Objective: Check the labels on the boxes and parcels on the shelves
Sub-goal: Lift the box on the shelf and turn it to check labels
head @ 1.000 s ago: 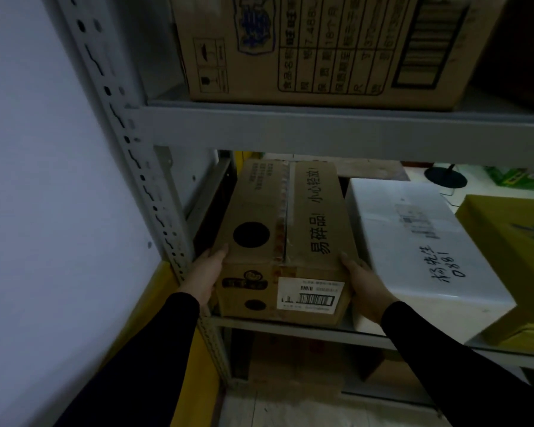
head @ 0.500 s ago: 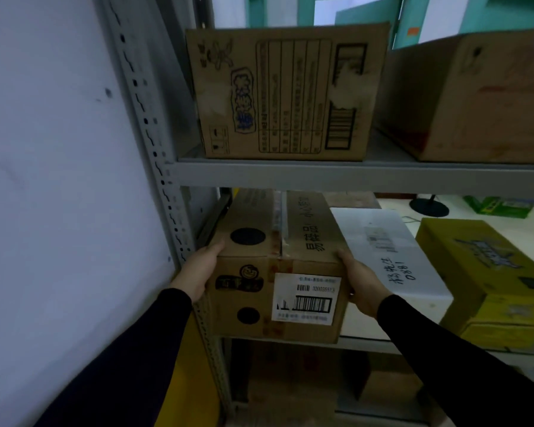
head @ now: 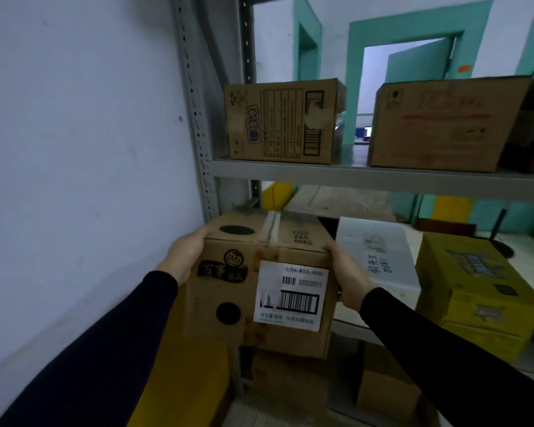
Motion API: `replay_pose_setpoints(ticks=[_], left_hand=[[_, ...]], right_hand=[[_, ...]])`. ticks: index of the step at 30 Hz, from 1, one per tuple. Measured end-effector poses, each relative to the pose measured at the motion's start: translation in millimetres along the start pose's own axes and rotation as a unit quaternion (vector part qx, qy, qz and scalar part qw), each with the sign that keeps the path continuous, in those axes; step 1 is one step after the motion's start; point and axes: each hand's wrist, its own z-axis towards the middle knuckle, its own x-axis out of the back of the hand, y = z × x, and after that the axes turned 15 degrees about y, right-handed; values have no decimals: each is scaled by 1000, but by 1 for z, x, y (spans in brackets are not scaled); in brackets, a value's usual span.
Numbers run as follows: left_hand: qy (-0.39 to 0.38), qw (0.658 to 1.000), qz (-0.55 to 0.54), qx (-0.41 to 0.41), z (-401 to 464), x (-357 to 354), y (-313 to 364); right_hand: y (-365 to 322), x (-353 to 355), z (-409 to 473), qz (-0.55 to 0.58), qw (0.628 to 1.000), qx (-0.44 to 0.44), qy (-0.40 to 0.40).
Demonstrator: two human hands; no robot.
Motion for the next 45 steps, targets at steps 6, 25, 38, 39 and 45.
replay_pose_setpoints(ticks=[6,25,38,39,45], left_hand=[[102,995,-6,6,-142,36,-4],[34,973,-201,108,-294,104,-30],[74,968,-226,83,-309,126,-33],[81,964,-242,71,-307,128,-35],[43,969,-240,51,-300,143,-46]], right_hand=[[6,73,-65,-6,998,-2,-61],[19,141,-159,15,991,-47,-127],[36,142,-193,51,993,-10,-104],[37,144,-193,72,991,-12,-110],[18,157,-188,35,987,-9,-160]])
